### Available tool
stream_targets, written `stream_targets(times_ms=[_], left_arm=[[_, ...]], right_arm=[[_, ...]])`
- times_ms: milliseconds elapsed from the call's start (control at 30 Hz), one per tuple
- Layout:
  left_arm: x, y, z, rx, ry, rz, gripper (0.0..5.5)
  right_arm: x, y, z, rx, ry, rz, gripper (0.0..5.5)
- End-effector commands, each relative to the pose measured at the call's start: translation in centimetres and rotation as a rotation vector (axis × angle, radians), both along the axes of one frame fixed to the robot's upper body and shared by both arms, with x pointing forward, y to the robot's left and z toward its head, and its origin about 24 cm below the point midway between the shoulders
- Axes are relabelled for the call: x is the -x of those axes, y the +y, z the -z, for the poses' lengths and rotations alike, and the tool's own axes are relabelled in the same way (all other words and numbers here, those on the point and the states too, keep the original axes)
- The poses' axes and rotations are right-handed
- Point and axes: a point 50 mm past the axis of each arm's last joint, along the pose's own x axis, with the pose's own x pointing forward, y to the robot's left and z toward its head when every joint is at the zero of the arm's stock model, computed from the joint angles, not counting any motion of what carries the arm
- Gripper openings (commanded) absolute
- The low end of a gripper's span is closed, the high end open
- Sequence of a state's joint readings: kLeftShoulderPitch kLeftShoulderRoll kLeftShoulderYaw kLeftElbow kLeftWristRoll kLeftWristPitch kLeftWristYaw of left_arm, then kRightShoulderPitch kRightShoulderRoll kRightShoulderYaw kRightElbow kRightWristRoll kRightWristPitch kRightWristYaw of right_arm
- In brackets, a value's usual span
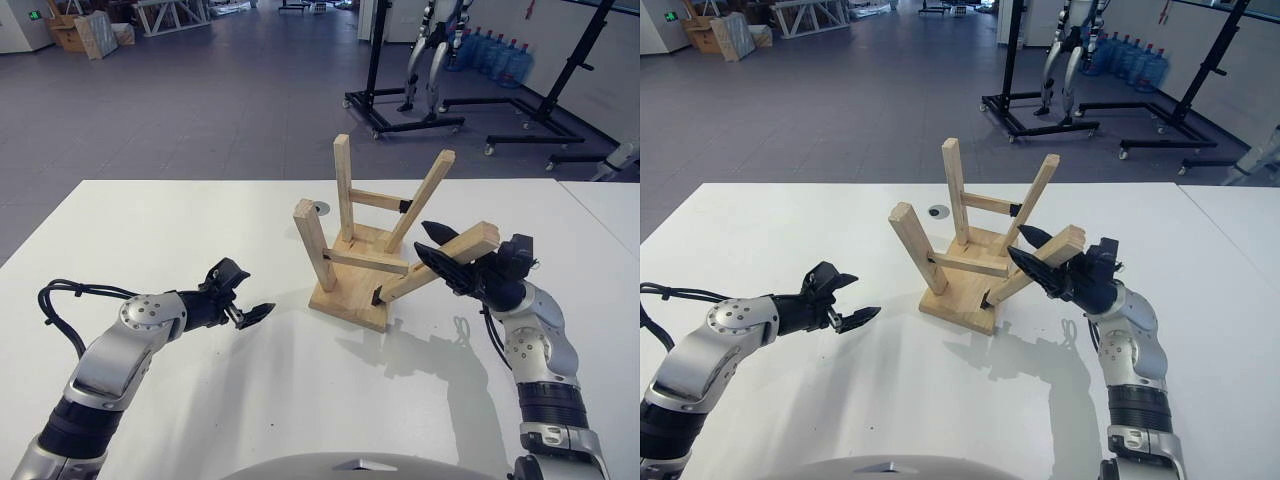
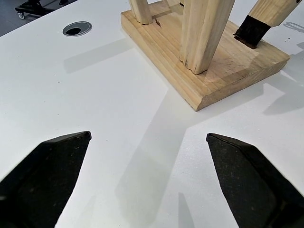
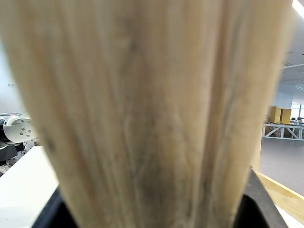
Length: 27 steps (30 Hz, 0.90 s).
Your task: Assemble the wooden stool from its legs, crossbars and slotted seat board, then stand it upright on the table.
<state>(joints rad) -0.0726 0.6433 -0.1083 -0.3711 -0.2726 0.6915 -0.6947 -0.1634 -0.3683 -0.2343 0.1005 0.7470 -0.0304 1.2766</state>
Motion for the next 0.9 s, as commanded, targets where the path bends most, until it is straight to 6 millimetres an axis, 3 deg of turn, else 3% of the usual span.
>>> stream_targets(times_ms=[33,467,900], left_arm=[[-0.1,-0.2,-0.1,-0.003,-0.002,0.002,4.46],[0.1,-0.3,0.0,-0.005,0.003,0.007,4.46],[0.3,-0.5,0.2,-0.007,0.001,0.005,4.46]], right_arm=[[0.2,0.5,0.5,-0.003,0.036,-0.021,2.02],[0.6,0.5,1.2,0.026,0.051,-0.017,2.02],[0.5,0.5,-0.2,0.131,0.009,-0.023,2.02]])
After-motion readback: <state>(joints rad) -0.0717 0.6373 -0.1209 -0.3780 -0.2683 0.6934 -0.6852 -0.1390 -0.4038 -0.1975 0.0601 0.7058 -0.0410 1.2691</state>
